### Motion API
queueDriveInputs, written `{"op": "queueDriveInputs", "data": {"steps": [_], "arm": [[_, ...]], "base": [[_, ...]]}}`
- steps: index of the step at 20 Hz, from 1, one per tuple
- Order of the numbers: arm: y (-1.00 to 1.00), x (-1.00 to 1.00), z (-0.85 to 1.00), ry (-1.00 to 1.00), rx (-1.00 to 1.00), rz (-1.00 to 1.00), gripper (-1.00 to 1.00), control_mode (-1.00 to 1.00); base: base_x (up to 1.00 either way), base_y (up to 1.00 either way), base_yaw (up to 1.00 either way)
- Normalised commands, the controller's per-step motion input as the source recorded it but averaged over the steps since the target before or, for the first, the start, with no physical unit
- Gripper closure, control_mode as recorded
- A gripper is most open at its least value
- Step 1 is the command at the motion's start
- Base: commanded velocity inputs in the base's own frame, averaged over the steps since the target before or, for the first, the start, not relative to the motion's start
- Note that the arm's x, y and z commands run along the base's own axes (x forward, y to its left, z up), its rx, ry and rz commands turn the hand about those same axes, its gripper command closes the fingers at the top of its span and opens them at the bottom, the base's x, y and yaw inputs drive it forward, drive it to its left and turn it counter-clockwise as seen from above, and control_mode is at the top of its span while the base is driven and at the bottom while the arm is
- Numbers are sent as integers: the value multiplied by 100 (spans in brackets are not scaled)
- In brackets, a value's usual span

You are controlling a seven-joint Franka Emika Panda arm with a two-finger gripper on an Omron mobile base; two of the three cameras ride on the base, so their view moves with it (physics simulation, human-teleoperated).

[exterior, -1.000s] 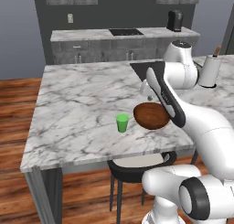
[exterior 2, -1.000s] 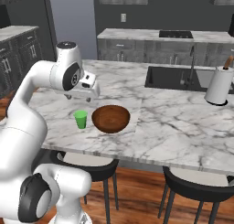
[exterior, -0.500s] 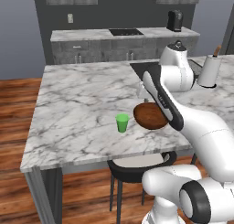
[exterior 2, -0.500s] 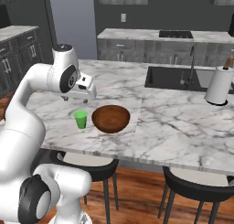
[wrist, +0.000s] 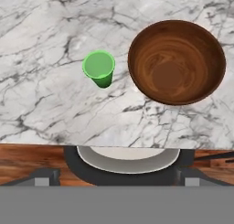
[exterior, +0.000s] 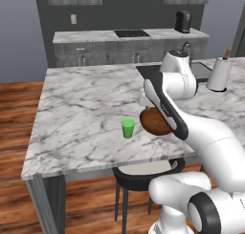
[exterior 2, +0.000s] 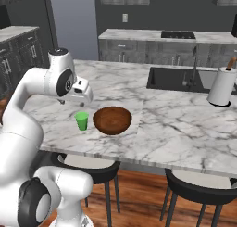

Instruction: Place the cup inside the bowl on the dining table and move the bowl to any counter.

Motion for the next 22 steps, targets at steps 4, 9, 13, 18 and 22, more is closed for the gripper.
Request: {"op": "queueDriveInputs", "data": {"steps": [4, 9, 13, 18, 22], "arm": [[33, 4, -8, -1, 1, 0, -100, -100], [35, 13, -6, -1, 0, 0, -100, -100], [29, 30, -3, 0, 0, 0, -100, -100], [22, 36, -3, 0, 0, 0, -100, -100], [19, 40, 0, 0, 0, 0, -100, -100]], "base": [[0, 0, 0], [0, 0, 0], [0, 0, 0], [0, 0, 0], [0, 0, 0]]}}
